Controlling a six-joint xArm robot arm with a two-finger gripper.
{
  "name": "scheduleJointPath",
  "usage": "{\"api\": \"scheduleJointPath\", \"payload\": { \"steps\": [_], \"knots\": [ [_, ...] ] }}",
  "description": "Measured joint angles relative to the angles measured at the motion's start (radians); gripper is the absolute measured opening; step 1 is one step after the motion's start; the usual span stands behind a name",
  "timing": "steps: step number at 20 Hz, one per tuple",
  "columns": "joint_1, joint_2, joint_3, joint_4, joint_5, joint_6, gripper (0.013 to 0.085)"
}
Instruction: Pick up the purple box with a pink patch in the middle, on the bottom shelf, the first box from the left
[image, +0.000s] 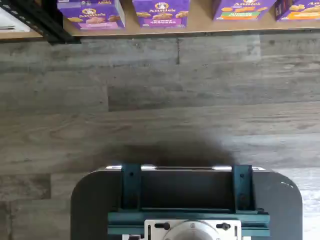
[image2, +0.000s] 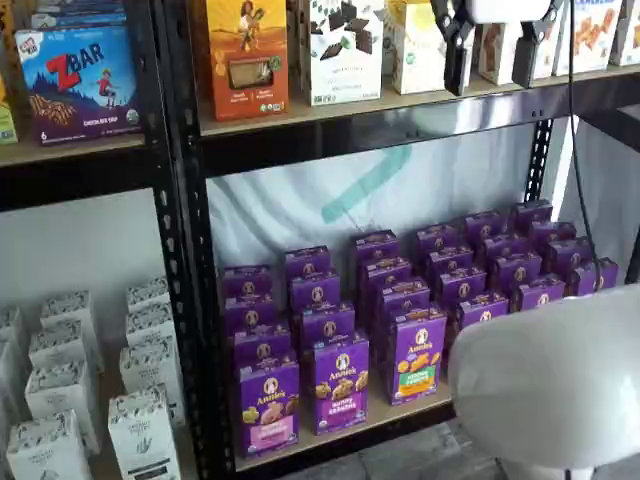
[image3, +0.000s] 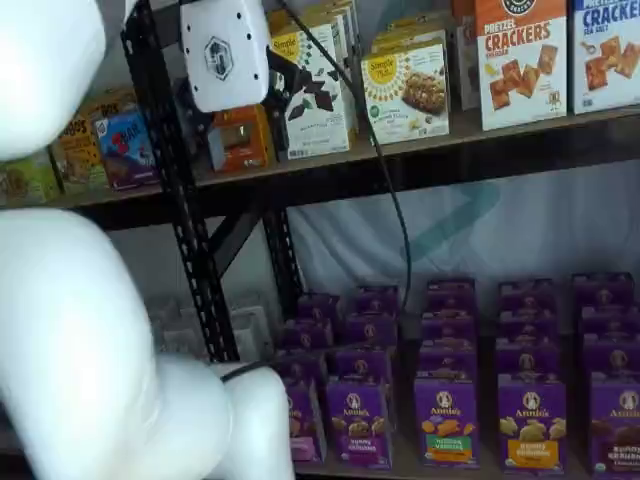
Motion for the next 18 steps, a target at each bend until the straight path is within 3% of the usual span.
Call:
{"api": "scheduleJointPath", "payload": {
  "steps": [3,9,18],
  "knots": [
    [0.007,-0.007,0.006,-0.008,-0.013,0.004,0.0850],
    [-0.017,-0.013,0.030,0.011,-0.041,-0.013,0.0850],
    [-0.008,-0.040,0.190,0.017,-0.167,-0.007,0.0850]
  ]
}}
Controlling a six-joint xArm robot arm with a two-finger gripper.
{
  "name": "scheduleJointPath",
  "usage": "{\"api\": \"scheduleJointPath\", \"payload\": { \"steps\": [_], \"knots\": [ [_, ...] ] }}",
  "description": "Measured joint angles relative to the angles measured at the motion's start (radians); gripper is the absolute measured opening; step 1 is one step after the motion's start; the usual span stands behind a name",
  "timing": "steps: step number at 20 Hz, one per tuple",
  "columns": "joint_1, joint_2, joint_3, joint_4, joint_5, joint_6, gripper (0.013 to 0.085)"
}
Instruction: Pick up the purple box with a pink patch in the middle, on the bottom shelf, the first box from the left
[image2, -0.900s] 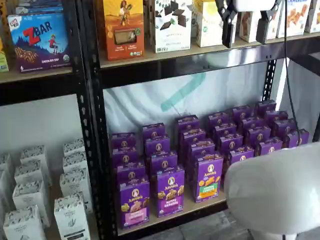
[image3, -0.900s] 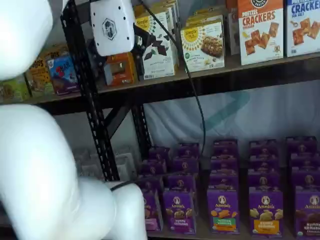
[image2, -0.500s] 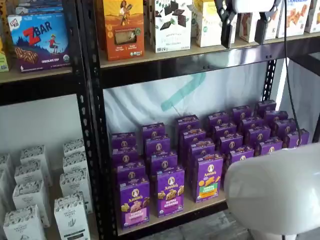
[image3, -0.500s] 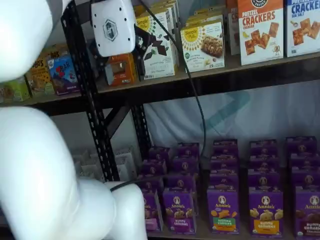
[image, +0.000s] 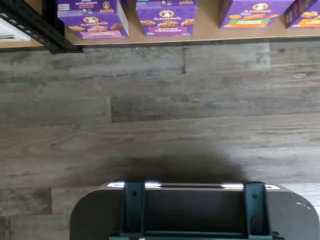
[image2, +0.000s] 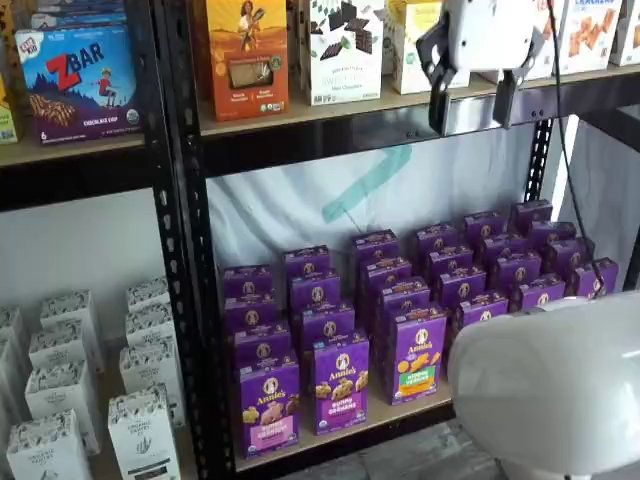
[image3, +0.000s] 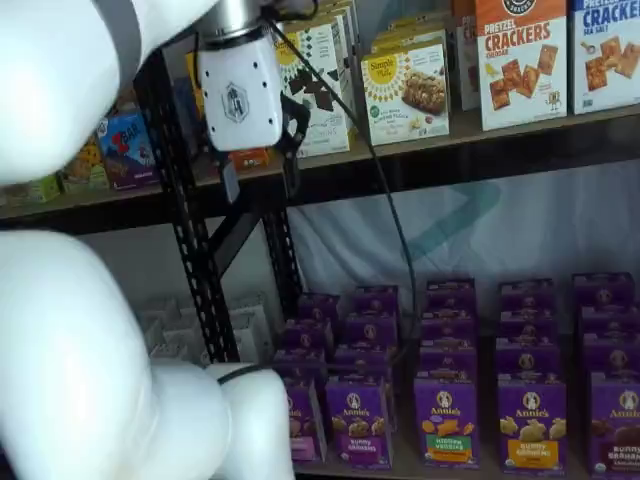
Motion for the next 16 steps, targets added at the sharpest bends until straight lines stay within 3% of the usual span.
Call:
{"api": "scheduleJointPath", "payload": {
  "steps": [11,16],
  "knots": [
    [0.055,0.012,0.253,0.006,-0.253,0.044,0.0850],
    [0.105,0.051,0.331,-0.045,-0.358,0.092,0.0850]
  ]
}}
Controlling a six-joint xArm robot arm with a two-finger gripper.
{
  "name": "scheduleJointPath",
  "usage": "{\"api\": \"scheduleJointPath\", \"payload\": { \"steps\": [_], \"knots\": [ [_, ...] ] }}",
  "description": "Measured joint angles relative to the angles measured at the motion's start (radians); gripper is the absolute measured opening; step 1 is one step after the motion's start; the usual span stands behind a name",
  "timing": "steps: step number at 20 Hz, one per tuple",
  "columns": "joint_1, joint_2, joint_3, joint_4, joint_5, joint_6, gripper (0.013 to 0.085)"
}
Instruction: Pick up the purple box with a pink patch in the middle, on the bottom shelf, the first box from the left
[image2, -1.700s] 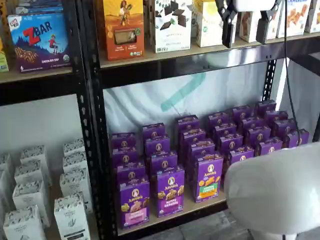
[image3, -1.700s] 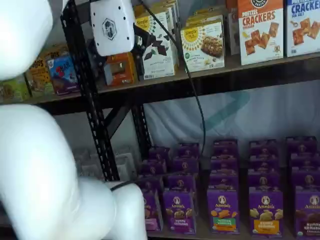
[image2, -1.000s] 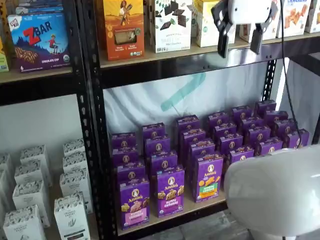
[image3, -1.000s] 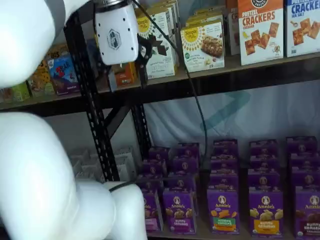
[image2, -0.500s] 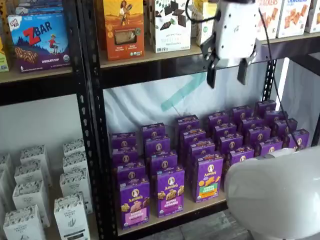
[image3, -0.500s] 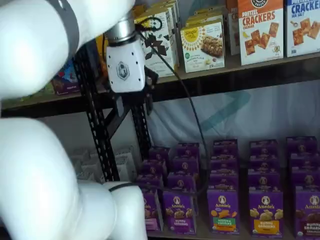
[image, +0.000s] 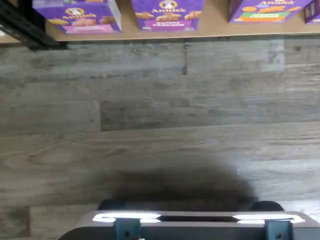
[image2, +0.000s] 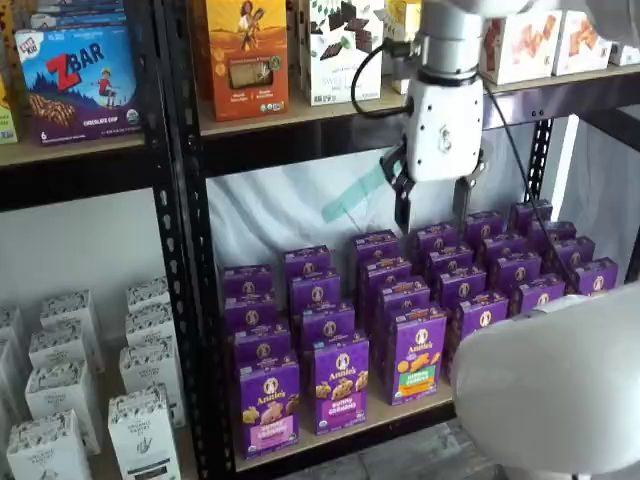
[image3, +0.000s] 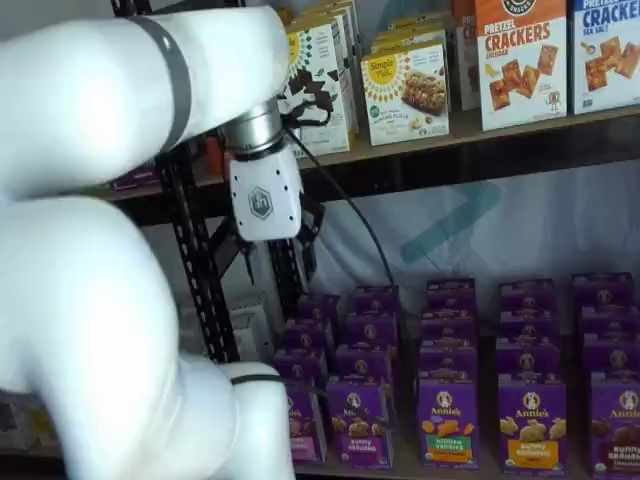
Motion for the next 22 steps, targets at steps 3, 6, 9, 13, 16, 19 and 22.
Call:
{"api": "scheduleJointPath", "payload": {
  "steps": [3,6,9,13,16,19,22],
  "knots": [
    [0.015,0.027,0.057,-0.016,-0.087,0.019,0.0850],
    [0.025,0.053,0.117,-0.020,-0.188,0.031,0.0850],
    [0.039,0.087,0.172,-0.031,-0.294,0.050,0.0850],
    [0.050,0.118,0.256,-0.026,-0.477,0.061,0.0850],
    [0.065,0.195,0.281,-0.031,-0.575,0.080,0.0850],
    [0.084,0.316,0.273,-0.048,-0.643,0.112,0.0850],
    [0.101,0.428,0.260,-0.062,-0.713,0.139,0.0850]
  ]
}}
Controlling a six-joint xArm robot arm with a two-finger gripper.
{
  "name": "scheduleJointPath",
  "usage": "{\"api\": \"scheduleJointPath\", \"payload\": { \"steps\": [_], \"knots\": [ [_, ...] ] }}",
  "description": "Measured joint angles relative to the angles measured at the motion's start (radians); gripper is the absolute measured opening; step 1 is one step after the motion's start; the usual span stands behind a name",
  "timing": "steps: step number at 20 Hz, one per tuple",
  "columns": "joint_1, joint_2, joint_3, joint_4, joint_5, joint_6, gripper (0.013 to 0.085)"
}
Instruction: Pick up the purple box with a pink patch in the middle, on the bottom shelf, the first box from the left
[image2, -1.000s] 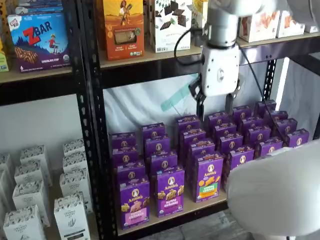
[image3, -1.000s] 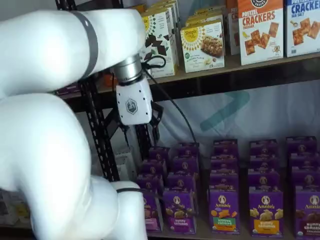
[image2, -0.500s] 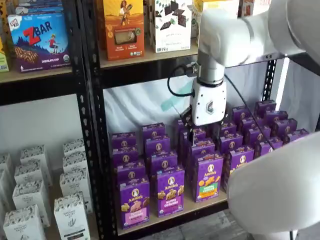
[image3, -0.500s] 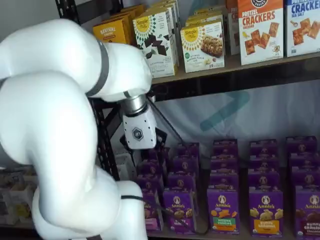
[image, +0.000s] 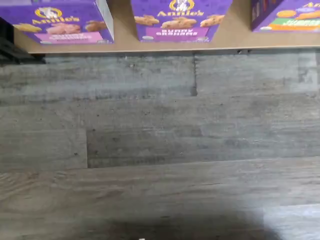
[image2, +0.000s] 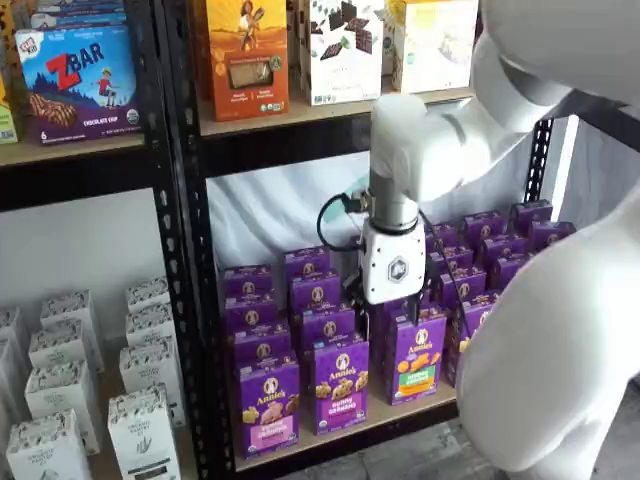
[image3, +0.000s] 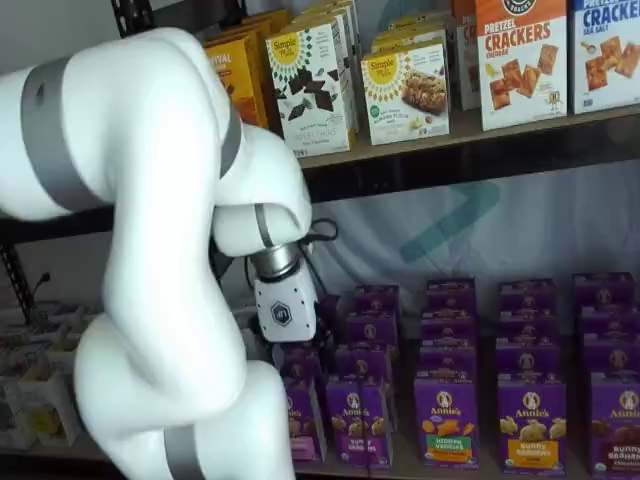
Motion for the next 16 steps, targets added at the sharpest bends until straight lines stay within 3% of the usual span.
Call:
{"api": "scheduleJointPath", "payload": {
  "steps": [16],
  "knots": [
    [0.050,0.467,-0.124,0.065,-0.326,-0.005,0.0850]
  ]
}}
